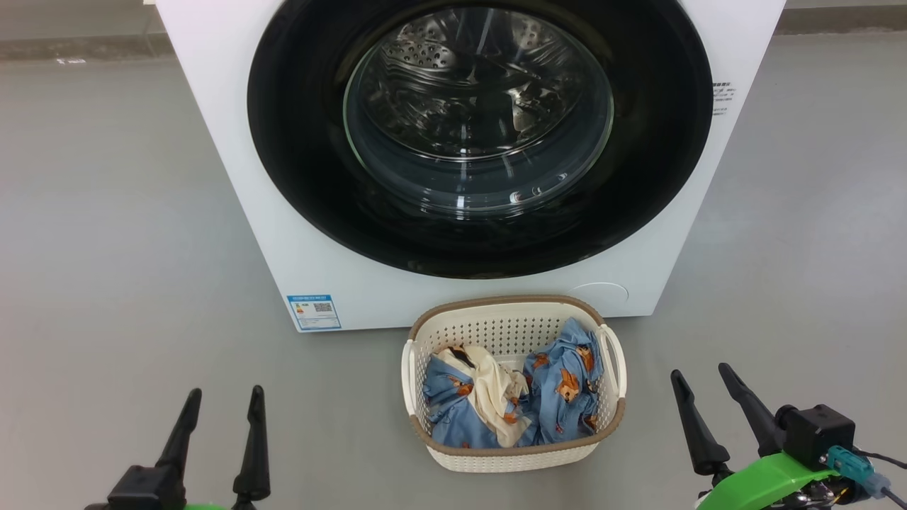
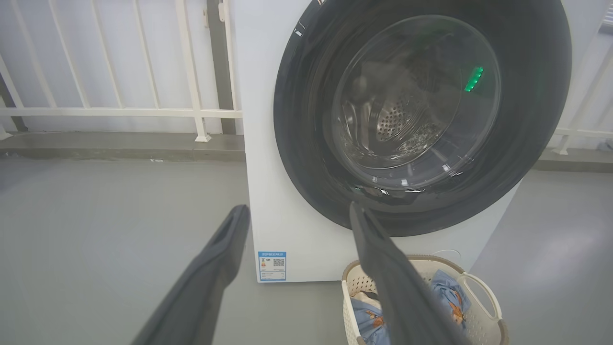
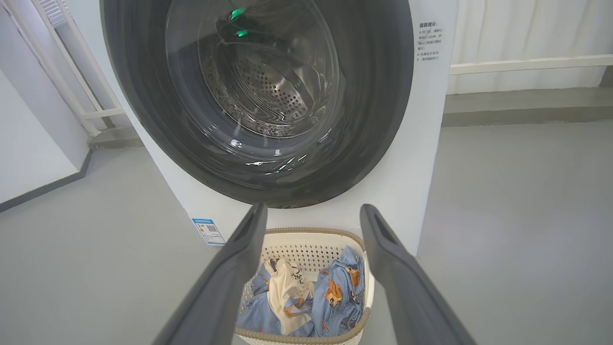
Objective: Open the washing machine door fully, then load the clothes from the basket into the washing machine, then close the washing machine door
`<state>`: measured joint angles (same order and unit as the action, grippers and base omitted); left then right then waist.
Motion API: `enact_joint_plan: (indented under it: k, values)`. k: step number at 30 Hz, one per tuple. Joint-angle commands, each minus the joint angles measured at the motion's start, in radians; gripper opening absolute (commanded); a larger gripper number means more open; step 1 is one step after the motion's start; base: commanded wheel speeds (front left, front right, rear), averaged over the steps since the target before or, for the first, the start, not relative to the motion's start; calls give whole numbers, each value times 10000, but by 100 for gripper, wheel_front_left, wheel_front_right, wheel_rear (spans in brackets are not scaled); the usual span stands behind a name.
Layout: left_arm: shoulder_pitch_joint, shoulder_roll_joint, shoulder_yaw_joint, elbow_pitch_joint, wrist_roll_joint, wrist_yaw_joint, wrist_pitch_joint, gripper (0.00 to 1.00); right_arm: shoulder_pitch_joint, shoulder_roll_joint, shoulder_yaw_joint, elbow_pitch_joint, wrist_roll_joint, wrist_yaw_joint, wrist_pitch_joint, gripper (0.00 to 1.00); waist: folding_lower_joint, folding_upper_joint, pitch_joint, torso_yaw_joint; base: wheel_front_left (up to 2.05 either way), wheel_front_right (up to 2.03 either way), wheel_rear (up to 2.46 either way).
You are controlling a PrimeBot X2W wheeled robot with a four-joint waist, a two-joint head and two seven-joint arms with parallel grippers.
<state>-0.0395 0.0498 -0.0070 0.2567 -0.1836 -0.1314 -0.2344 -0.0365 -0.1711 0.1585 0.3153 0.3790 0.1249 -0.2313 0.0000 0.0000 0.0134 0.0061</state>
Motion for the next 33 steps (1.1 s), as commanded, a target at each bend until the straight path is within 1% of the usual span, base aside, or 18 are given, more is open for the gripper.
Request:
enact_joint_plan:
  k: [1,6,20,28,33]
  values:
    - [-365,199,263,-209,259,7,-134,100,-329,-229,240,-257,-242,55,-165,100,0,0,3,-1,0,0,0]
    - [-389,203,284,-119,785,7,-274,100,-311,-251,293,-255,-749,58,-304,100,0,0,10,-22,0,0,0]
    - [-486,187,289,366,-327,7,-274,100,-141,-37,-85,-319,-748,58,-304,100,0,0,19,-68,0,0,0]
    - [-532,234,268,508,-419,7,-274,100,-89,50,-191,-357,-793,58,-304,100,0,0,41,-99,0,0,0]
    - [-589,261,267,555,-198,7,-274,100,-89,83,-244,-381,-804,58,-304,100,0,0,76,-102,3,4,-7]
